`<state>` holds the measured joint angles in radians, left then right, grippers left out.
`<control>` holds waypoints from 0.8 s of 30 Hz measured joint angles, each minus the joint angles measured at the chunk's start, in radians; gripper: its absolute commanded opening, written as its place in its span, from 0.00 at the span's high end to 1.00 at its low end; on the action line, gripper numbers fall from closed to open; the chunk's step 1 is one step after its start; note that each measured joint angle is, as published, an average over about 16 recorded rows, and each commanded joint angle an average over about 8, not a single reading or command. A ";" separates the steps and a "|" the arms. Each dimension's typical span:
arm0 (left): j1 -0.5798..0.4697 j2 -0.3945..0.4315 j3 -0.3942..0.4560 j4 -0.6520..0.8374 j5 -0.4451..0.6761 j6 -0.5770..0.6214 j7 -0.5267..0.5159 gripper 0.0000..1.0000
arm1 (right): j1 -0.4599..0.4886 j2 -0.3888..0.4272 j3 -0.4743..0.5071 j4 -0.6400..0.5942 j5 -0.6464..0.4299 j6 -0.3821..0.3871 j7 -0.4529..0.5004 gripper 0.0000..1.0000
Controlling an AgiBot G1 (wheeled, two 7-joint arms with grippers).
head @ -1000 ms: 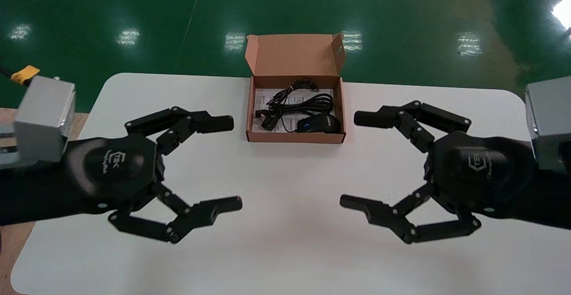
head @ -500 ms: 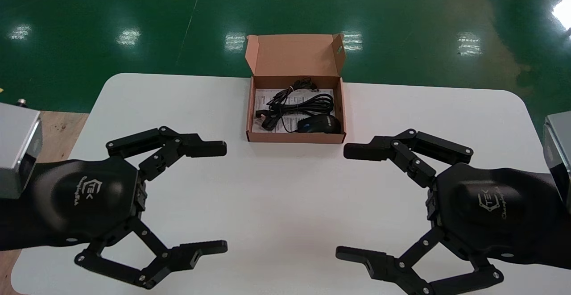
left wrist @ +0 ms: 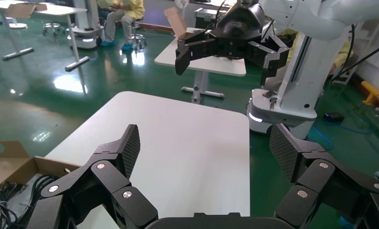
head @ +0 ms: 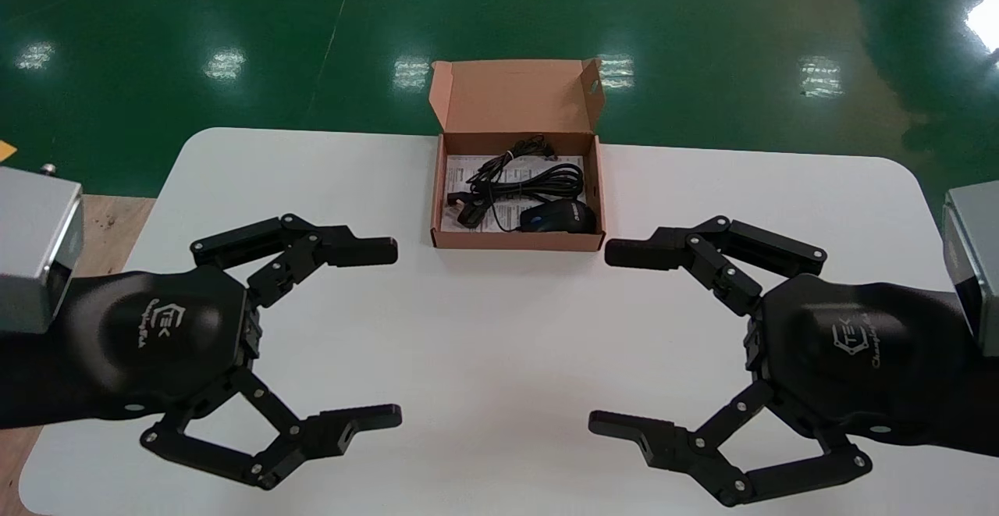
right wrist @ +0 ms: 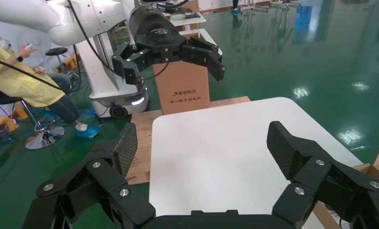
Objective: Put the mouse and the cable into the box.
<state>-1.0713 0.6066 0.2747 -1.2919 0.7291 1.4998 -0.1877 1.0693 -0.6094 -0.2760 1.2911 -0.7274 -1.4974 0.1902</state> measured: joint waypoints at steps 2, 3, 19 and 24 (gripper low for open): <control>0.000 0.001 0.001 0.001 0.000 -0.001 0.000 0.00 | 0.001 0.000 -0.001 -0.002 -0.001 0.000 -0.001 0.00; -0.001 0.001 0.001 0.002 0.000 -0.001 0.000 0.00 | 0.001 0.000 -0.001 -0.002 -0.001 0.001 -0.001 0.00; -0.002 0.003 0.004 0.006 0.001 -0.003 0.000 0.00 | 0.005 -0.002 -0.004 -0.008 -0.003 0.002 -0.004 0.00; -0.002 0.004 0.004 0.007 0.001 -0.004 0.000 0.00 | 0.006 -0.002 -0.004 -0.009 -0.004 0.002 -0.004 0.00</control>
<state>-1.0738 0.6102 0.2786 -1.2852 0.7304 1.4962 -0.1875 1.0751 -0.6113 -0.2802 1.2825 -0.7310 -1.4952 0.1858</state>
